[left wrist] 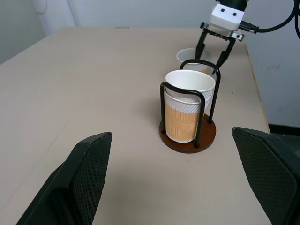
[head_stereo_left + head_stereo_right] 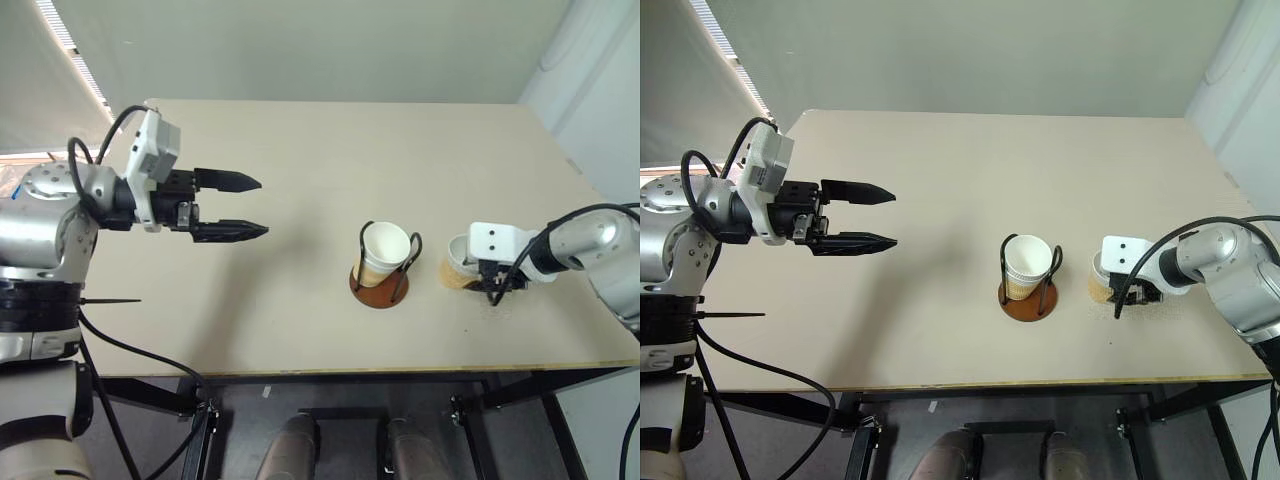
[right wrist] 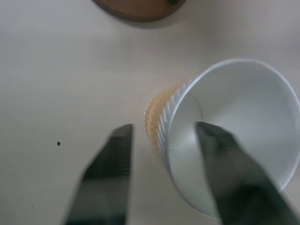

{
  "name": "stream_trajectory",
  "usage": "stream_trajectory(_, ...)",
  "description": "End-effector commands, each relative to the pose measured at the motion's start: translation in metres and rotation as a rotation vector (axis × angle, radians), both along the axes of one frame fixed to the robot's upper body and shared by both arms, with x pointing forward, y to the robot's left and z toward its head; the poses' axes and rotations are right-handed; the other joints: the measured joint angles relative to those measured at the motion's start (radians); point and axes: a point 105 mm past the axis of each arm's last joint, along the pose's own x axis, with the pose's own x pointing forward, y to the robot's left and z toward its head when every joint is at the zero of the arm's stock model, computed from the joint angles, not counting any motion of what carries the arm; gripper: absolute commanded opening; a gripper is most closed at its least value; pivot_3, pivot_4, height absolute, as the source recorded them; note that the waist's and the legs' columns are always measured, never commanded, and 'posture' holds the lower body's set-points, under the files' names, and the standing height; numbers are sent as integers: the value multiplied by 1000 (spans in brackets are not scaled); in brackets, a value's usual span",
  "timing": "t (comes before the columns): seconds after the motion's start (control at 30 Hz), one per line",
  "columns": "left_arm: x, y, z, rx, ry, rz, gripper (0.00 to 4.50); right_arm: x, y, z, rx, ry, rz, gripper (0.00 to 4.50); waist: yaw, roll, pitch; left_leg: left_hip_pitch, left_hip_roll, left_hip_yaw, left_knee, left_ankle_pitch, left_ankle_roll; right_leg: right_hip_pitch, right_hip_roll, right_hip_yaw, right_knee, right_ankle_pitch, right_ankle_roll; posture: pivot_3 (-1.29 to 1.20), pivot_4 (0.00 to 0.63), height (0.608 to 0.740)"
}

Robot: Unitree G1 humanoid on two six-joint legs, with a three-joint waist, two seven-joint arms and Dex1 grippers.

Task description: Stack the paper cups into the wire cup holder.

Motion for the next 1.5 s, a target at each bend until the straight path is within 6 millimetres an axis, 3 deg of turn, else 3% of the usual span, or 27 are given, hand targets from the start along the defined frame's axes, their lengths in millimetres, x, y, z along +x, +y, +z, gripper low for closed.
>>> stream_trajectory(0.03, -4, 8, 14, -32, -41, 20, 4500, -2, 1, 13, -5, -31, 22, 738, 0, 0, 0, 0, 0, 0, 0, 0, 0, 0, 0, 0, 0, 0, 0, 0, 150, 740)
stream_trajectory(0.1, -6, 8, 20, -72, -29, 15, 4500, -7, 3, 24, 29, -26, 37, 52, -1, 0, 0, 0, 0, 0, 0, 0, 0, 0, 0, 0, 0, 0, 0, 0, 150, 740)
stream_trajectory(0.3, -11, 11, 26, -95, -16, -5, 4500, -27, 20, 79, 120, -55, 137, 17, -2, 0, 0, -1, 0, 0, -3, 2, -3, -2, 0, 0, 0, -1, -2, 0, 150, 740)
stream_trajectory(0.43, -8, 10, 24, -63, -25, -11, 4500, -39, 48, 126, 150, -121, 269, 17, -7, 0, 0, 0, 0, -1, -4, 3, -5, -3, 1, 0, 2, -3, -5, 0, 150, 740)
stream_trajectory(0.53, -5, 8, 22, -43, -28, -18, 4500, -41, 63, 138, 138, -142, 332, 17, -8, -1, 0, 0, 1, -3, -5, 3, -6, -4, 2, -1, 5, -5, -9, 0, 150, 740)
stream_trajectory(0.73, -5, 3, 22, -36, -36, -44, 4500, -37, 87, 133, 120, -122, 427, 17, -9, -1, 0, 1, 1, -4, -5, 4, -7, -5, 2, -2, 9, -7, -13, 0, 150, 740)
stream_trajectory(1.0, -9, 5, 27, -15, -43, -48, 4500, -21, 89, 115, 97, -84, 433, 17, -9, -1, 0, 1, 1, -4, -5, 4, -7, -6, 2, -3, 9, -7, -13, 0, 150, 740)
stream_trajectory(1.5, -6, 3, 26, -3, -45, -48, 4500, -17, 108, 92, 76, -50, 490, 17, -11, -1, 0, 1, 2, -5, -5, 4, -7, -6, 2, -3, 9, -7, -13, 0, 150, 740)
